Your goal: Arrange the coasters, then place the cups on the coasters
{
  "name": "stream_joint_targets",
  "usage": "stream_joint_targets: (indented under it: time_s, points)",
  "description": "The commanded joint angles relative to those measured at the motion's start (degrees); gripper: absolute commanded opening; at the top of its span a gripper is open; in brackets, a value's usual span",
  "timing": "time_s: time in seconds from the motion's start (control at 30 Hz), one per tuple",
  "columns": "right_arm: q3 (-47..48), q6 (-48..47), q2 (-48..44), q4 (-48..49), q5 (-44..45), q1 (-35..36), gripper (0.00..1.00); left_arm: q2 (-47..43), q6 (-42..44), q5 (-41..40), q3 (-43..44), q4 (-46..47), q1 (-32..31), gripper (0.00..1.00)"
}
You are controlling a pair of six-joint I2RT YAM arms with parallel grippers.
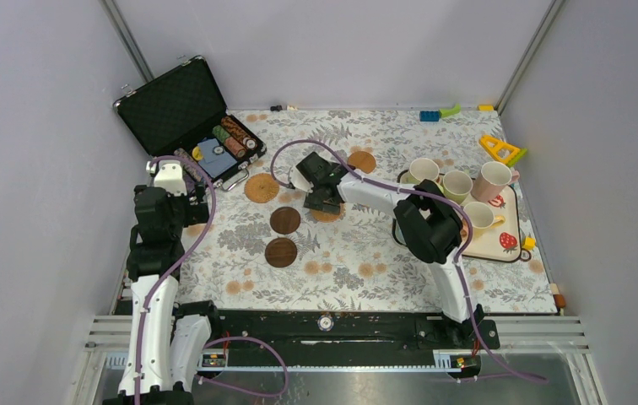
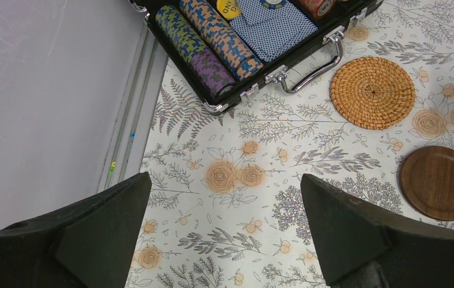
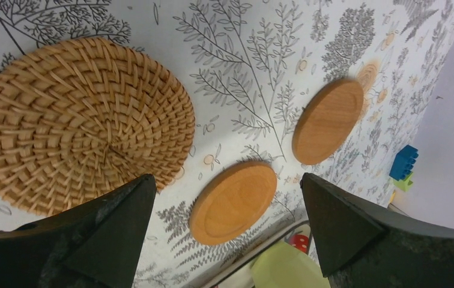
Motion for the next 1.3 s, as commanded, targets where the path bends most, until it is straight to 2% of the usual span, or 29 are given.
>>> stream_joint_targets:
  time_s: [0.0,0.13,0.27,0.4,0.67,0.8,0.9,0.97,1.13,1.27]
  points:
    - [-1.83,0.69,0.92,5.17,2.12,0.71,1.00,-0.75,-0.46,0.56,0.79,2.22,0.41,0.99]
    - [-2.43,1.13,0.88,5.51,1.09,1.65,1.00,-0.63,-0.42,0.23,0.76,2.21,0.40,0.99]
    - [-5.68,-2.52,0.89,5.42,0.06,3.96,1.00,-0.71,-0.47,-0.10,0.76,2.25,0.50,0.99]
    - [-8.16,-3.92,0.09,1.99,-2.50,6.19,1.00,-0.47,-0.46,-0.27,0.78,2.25,0.56,0.99]
    - [-17.75,-4.78,-5.71,-1.91,-3.97,11.61,1.00,-0.71,-0.46,-0.30,0.69,2.48,0.76,0.99]
    - [-18.84,-2.95,-7.50,-3.09,-3.98,13.42,1.00,-0.60,-0.35,-0.34,0.71,2.51,0.76,0.99]
    - [-14.34,-0.97,-8.40,-0.14,0.90,12.80,1.00,-0.87,-0.50,-0.42,0.58,2.52,0.82,0.99]
    - [-8.01,0.99,-8.60,0.33,2.17,11.44,1.00,-0.80,-0.54,-0.39,0.66,2.51,0.86,0.99]
    - [10.76,8.71,-4.65,-1.90,-2.92,9.25,1.00,-0.53,-0.80,-1.04,0.71,2.57,0.92,0.99]
    - [22.85,10.64,3.28,-1.93,-5.10,9.81,1.00,-0.53,-0.73,-1.29,0.68,2.76,0.93,0.99]
